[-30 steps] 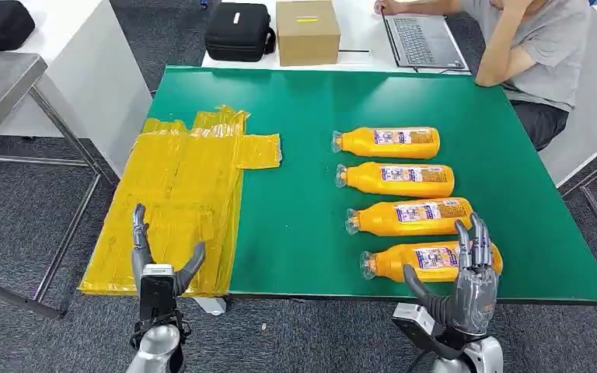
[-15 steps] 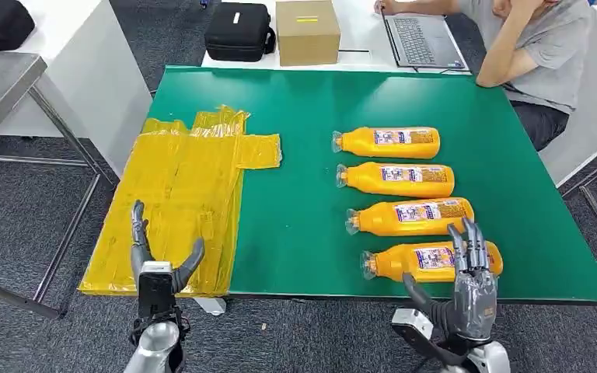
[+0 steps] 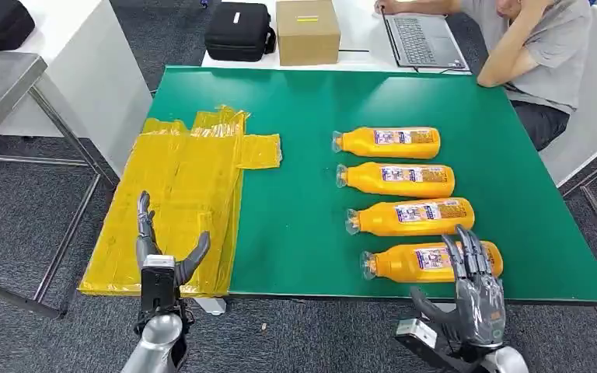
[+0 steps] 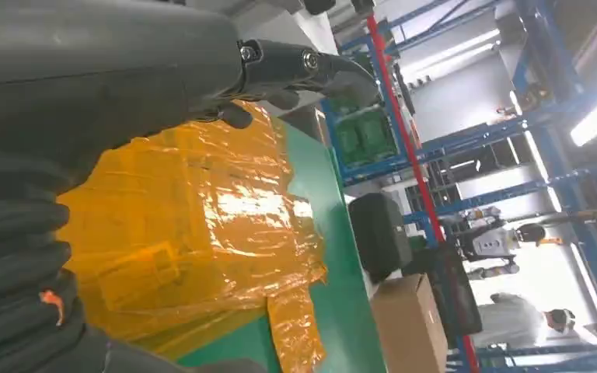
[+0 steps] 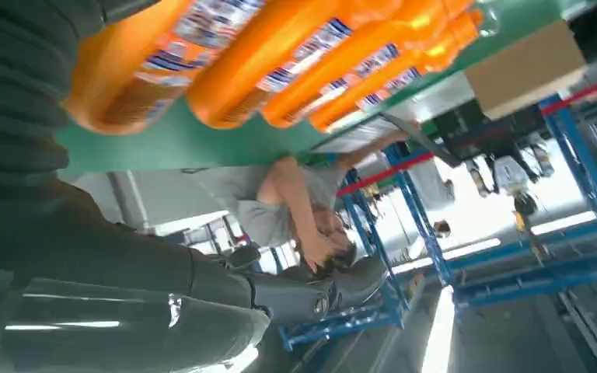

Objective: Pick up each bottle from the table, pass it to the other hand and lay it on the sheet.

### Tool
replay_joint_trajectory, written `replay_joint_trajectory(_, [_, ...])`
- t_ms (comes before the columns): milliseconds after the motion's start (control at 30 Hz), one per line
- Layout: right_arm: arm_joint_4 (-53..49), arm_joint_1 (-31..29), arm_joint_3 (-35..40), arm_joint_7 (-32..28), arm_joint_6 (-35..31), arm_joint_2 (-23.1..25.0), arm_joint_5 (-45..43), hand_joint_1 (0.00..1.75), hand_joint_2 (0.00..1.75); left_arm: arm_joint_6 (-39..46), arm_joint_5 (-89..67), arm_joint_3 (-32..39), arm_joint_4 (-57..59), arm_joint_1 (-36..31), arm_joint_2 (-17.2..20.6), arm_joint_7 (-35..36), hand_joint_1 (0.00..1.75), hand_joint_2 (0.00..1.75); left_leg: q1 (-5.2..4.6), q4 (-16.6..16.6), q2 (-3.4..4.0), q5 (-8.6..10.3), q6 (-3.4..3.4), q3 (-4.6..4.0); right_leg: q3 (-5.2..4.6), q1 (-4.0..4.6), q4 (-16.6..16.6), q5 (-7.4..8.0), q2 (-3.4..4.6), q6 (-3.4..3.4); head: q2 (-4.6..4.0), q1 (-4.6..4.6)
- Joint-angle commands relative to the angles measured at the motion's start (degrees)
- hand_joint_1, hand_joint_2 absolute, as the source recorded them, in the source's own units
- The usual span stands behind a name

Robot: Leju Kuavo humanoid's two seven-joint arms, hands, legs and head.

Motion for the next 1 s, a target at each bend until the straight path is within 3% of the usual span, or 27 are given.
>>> replay_joint_trajectory(33, [-6.53, 5.92, -1.71, 1.73, -0.45, -2.70, 0.21, 0.00, 1.75, -0.84, 1.22, -3.29, 4.33, -3.08, 1.66, 0.15, 0.00, 1.75, -0.03, 0.00, -0.09, -0.19, -0.07, 0.37, 0.38, -0.02, 0.06, -0.25, -0.16, -0.06, 0.00, 0.02])
replay_joint_trajectory(600, [-3.84, 5.03, -6.24, 3.62, -1.82, 1.93, 0.95, 0.00, 1.75, -0.69, 2.07, -4.19, 6.30, -4.05, 1.38, 0.15, 0.00, 1.75, 0.00, -0.07, 0.05, -0.23, -0.11, 0.56, 0.52, 0.02, -0.03, -0.23, -0.05, -0.08, 0.00, 0.00])
replay_joint_trajectory(733, [4.61, -0.34, -7.69, 2.16, -0.60, 3.23, 0.63, 0.00, 1.75, -0.31, 2.49, -4.62, 4.85, -2.64, 1.96, 0.15, 0.00, 1.75, 0.02, -0.11, 0.14, -0.13, -0.07, 0.40, 0.36, 0.03, -0.12, -0.08, 0.06, -0.05, 0.00, 0.00])
replay_joint_trajectory(1000, [9.87, -3.90, -10.43, 1.85, -1.28, 4.46, 3.69, 0.00, 1.75, -0.90, 1.87, -4.55, 6.38, -3.06, 1.22, 0.15, 0.00, 1.75, 0.02, -0.12, 0.14, -0.15, -0.09, 0.48, 0.45, 0.04, -0.12, -0.11, 0.06, -0.08, 0.00, 0.00])
